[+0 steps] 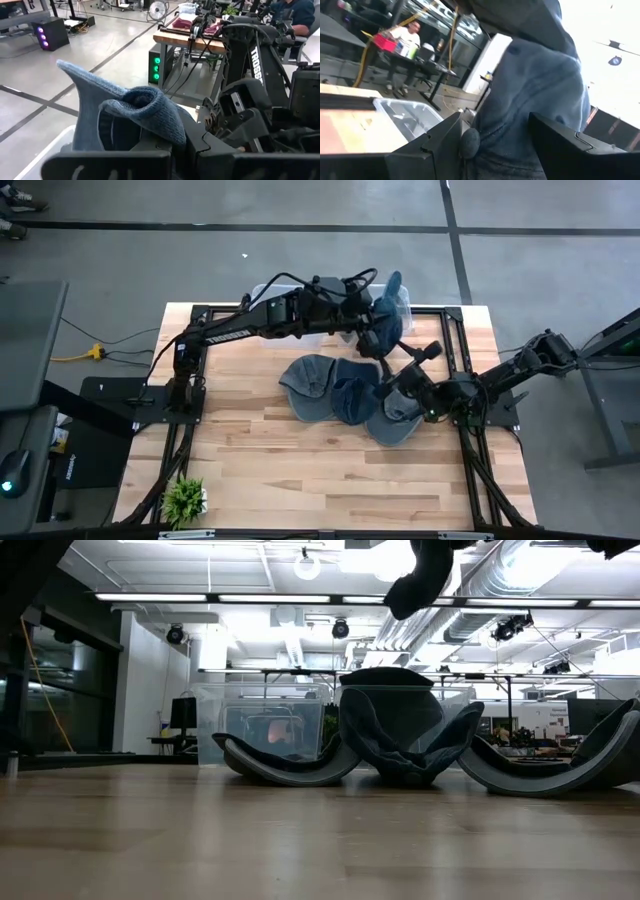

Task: Pick & Place hat
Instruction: Put the left blue cap into the right transparent bin

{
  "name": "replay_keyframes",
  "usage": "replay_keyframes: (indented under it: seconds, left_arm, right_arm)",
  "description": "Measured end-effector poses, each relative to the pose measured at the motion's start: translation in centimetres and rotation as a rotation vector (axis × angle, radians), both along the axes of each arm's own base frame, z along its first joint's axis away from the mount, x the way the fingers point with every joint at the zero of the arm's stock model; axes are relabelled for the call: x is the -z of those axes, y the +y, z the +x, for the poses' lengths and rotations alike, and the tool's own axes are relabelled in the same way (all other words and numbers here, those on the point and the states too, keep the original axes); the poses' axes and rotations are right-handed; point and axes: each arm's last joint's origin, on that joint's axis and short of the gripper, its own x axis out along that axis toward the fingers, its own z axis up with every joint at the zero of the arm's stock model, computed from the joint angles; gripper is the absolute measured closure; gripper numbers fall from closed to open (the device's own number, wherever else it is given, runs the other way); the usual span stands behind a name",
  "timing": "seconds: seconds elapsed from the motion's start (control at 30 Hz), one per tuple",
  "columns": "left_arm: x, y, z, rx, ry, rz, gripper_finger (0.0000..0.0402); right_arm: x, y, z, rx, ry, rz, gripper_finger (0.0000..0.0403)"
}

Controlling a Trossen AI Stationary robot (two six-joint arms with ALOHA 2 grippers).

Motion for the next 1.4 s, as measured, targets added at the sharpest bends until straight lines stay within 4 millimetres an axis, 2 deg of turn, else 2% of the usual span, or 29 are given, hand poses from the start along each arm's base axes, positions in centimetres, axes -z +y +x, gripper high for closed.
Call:
replay_keyframes:
  seconds: [0.47, 0.97, 1.4]
  left_arm:
    - [0.2, 0.0, 0.0, 0.001, 0.016, -0.002, 0.0401]
    - [0.8, -0.1, -0.2, 0.011, 0.082, -0.011, 0.0401]
    - [1.1, -0.1, -0.3, 0.019, 0.113, -0.016, 0.0401]
  right_arm:
    - [-0.1, -0.2, -0.5, 0.121, 0.018, 0.062, 0.0179]
    - [-0.6, 0.2, -1.2, 0.151, 0.061, 0.048, 0.0179]
    - [-0.7, -0.5, -1.1, 0.187, 0.049, 0.058, 0.0179]
